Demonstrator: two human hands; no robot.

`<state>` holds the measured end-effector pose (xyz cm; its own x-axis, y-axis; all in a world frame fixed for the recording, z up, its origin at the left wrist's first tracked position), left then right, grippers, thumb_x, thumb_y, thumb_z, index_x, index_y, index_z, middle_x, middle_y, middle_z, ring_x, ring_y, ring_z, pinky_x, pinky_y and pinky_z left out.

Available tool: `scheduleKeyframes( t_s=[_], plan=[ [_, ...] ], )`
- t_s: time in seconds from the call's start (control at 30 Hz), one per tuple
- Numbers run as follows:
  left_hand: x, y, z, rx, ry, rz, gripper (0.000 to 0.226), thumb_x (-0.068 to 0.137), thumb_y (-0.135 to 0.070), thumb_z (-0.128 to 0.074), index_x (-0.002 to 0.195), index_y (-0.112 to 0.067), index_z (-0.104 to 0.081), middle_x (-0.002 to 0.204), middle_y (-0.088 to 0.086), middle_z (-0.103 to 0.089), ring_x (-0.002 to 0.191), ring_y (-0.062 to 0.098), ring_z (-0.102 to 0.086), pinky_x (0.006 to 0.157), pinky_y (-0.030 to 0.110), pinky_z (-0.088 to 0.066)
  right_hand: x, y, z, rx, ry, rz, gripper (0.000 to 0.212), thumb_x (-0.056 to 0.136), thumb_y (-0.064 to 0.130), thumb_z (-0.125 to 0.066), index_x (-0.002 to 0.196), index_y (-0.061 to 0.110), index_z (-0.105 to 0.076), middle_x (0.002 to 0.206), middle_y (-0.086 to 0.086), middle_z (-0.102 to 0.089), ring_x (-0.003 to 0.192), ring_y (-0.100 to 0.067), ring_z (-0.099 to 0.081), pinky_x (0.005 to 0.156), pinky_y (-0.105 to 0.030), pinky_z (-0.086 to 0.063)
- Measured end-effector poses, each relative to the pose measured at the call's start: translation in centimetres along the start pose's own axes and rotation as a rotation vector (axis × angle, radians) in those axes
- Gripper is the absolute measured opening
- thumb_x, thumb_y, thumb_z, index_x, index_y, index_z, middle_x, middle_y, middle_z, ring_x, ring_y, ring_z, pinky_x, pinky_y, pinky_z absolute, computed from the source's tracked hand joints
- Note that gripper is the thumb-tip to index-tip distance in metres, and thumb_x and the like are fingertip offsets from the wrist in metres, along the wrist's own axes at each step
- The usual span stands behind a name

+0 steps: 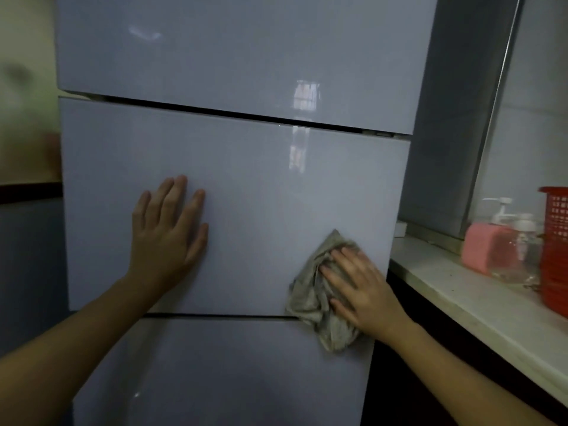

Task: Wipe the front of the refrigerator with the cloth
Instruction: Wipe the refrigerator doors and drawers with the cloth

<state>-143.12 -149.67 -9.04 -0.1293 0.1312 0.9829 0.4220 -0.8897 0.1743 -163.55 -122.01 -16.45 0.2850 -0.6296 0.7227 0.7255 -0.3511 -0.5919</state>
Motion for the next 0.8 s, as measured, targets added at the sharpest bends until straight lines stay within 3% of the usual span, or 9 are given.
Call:
scheduleKeyframes(
  t_s=[0.13, 0.27, 0.37, 0.5, 0.6, 0.67, 0.8],
  plan=[
    [0.2, 0.0, 0.2, 0.004, 0.002, 0.003, 0.053, 0.1, -0.035, -0.047, 0.146, -0.009, -0.049, 0.156, 0.022, -0.04, 0.144, 0.041, -0.04, 0.118, 0.057, -0.028, 0.3, -1.6, 0.7, -0.028, 0.024, 0.061, 0.063, 0.101, 0.039, -0.058, 0.156, 0.018, -0.037, 0.162, -0.014, -0.032, 0.152, -0.033, -0.031, 0.123, -0.052, -0.031],
    [0.2, 0.0, 0.3, 0.0, 0.02, 0.017, 0.054, 0.099, -0.035, -0.048, 0.146, -0.009, -0.049, 0.157, 0.022, -0.039, 0.144, 0.041, -0.038, 0.118, 0.057, -0.026, 3.6, -7.2, 3.7, -0.017, -0.098, -0.193, 0.056, 0.107, 0.04, -0.04, 0.155, 0.013, -0.037, 0.163, -0.018, -0.03, 0.152, -0.038, -0.027, 0.123, -0.055, -0.029],
    [0.5, -0.2, 0.5, -0.009, 0.03, 0.016, 0.054, 0.099, -0.036, -0.047, 0.146, -0.008, -0.05, 0.157, 0.022, -0.039, 0.144, 0.041, -0.038, 0.118, 0.056, -0.026, 6.8, -10.6, 5.9, 0.037, -0.162, -0.373, 0.059, 0.102, 0.037, -0.045, 0.154, 0.01, -0.041, 0.164, -0.02, -0.029, 0.154, -0.039, -0.024, 0.126, -0.053, -0.024],
    [0.7, 0.1, 0.7, -0.002, 0.056, 0.003, 0.056, 0.1, -0.04, -0.044, 0.146, -0.009, -0.051, 0.157, 0.022, -0.039, 0.144, 0.041, -0.038, 0.117, 0.055, -0.026, 11.0, -11.6, 7.4, 0.111, -0.218, -0.477, 0.062, 0.1, 0.035, -0.049, 0.156, 0.011, -0.04, 0.167, -0.016, -0.026, 0.156, -0.034, -0.019, 0.129, -0.051, -0.019],
    [0.6, 0.5, 0.9, 0.005, 0.074, -0.02, 0.057, 0.1, -0.042, -0.043, 0.147, -0.01, -0.049, 0.158, 0.021, -0.039, 0.144, 0.04, -0.038, 0.117, 0.054, -0.028, 12.1, -10.1, 6.7, 0.155, -0.238, -0.566, 0.073, 0.097, 0.048, -0.052, 0.159, 0.013, -0.035, 0.169, -0.013, -0.02, 0.159, -0.031, -0.012, 0.13, -0.049, -0.012],
    [0.6, 0.6, 1.0, 0.006, 0.091, -0.029, 0.057, 0.1, -0.042, -0.043, 0.148, -0.011, -0.049, 0.158, 0.02, -0.039, 0.145, 0.04, -0.039, 0.116, 0.053, -0.029, 12.7, -8.3, 5.7, 0.126, -0.191, -0.495, 0.079, 0.093, 0.052, -0.056, 0.159, 0.014, -0.034, 0.169, -0.013, -0.02, 0.158, -0.032, -0.012, 0.131, -0.048, -0.011],
    [0.8, 1.1, 1.2, 0.011, 0.135, -0.062, 0.057, 0.1, -0.042, -0.041, 0.148, -0.011, -0.049, 0.159, 0.019, -0.038, 0.145, 0.038, -0.039, 0.114, 0.051, -0.03, 14.4, -5.7, 4.8, 0.082, -0.198, -0.247, 0.065, 0.094, 0.03, -0.065, 0.153, 0.011, -0.046, 0.163, -0.018, -0.034, 0.155, -0.036, -0.025, 0.127, -0.055, -0.021]
  ],
)
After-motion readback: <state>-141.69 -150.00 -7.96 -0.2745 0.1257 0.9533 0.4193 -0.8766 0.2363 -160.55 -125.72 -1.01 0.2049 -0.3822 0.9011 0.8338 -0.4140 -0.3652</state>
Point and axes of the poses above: each hand's wrist, its own x-axis towards the middle knuckle, its own z-axis out of the back of the hand, y = z × x, the point moved 7 cm from there along x, towards the middle knuckle
